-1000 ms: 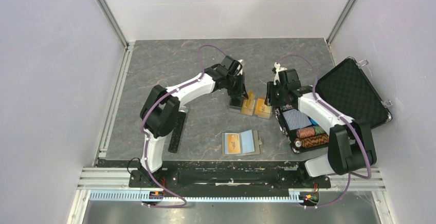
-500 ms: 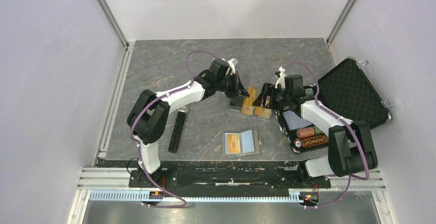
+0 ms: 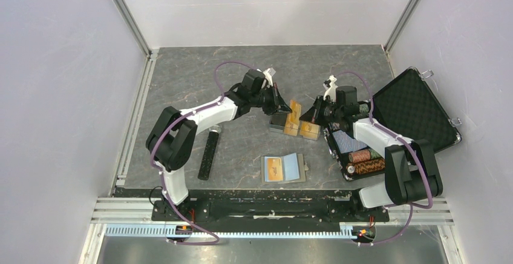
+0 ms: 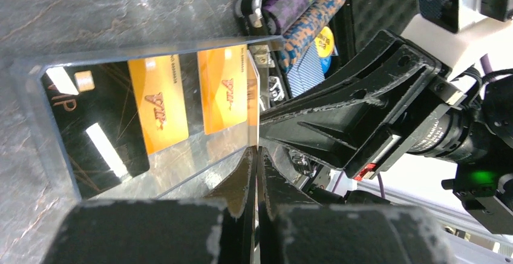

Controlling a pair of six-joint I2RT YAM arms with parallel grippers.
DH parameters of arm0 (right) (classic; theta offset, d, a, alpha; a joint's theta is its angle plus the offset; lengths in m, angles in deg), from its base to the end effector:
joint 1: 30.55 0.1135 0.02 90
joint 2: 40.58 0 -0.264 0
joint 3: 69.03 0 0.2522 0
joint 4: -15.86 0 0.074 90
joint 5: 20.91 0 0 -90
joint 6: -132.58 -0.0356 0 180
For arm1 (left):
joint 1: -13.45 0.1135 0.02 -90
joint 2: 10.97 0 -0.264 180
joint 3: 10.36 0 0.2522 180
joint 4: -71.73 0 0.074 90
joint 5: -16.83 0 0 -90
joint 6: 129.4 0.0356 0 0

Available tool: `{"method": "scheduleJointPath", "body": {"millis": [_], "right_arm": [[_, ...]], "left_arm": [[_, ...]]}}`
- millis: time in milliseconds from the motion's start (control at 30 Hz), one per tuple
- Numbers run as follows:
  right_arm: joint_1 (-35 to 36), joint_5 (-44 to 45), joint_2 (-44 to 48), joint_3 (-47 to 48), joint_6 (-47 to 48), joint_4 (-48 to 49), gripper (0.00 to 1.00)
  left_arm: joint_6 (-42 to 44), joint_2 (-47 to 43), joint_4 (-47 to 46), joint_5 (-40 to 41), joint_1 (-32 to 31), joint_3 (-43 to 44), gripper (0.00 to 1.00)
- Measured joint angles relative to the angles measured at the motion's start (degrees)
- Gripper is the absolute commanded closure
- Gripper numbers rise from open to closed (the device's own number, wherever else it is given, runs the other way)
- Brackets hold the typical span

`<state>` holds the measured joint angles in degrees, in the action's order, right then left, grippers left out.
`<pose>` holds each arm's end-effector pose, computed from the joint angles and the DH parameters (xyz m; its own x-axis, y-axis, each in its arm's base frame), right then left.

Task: Put the credit cards into the card holder
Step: Pick up the credit card from the storage box.

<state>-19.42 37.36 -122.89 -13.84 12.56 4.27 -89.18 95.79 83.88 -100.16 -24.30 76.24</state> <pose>0.2814 0.0745 0.1949 -0.8149 0.2734 -0.5111 -0.1838 0.7144 0.6752 0.3240 -0.2713 0.2229 -0.9210 -0.1474 -0.3605 0.2254 0.5532 -0.8020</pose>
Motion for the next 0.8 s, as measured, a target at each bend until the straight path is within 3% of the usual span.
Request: {"method": "scheduleJointPath", "body": {"millis": [133,333,467,633,800], "right_arm": [[0.00,1.66,0.00,-0.07,0.42,-1.03,0.97],[0.00,3.98,0.02,-0.09,2.19,-4.04,0.47],[0.00,4.46,0.02,-0.11,3.10,-4.76,0.26],[-0.07,3.52,0.28,-1.57,2.64,-3.23,0.16],[-0.35,1.31,1.18,-4.50,0.68,0.70,0.19]], "left_arm": [[1.92,0.04,7.78,2.47,0.00,3.26,0.98],[5.07,1.29,14.03,4.00,-0.15,8.90,0.98],[5.79,3.56,15.76,4.07,-0.76,9.75,0.98],[5.77,5.16,16.26,3.89,-1.66,9.42,0.98],[5.62,4.83,12.90,2.16,-1.75,7.61,0.98]]}}
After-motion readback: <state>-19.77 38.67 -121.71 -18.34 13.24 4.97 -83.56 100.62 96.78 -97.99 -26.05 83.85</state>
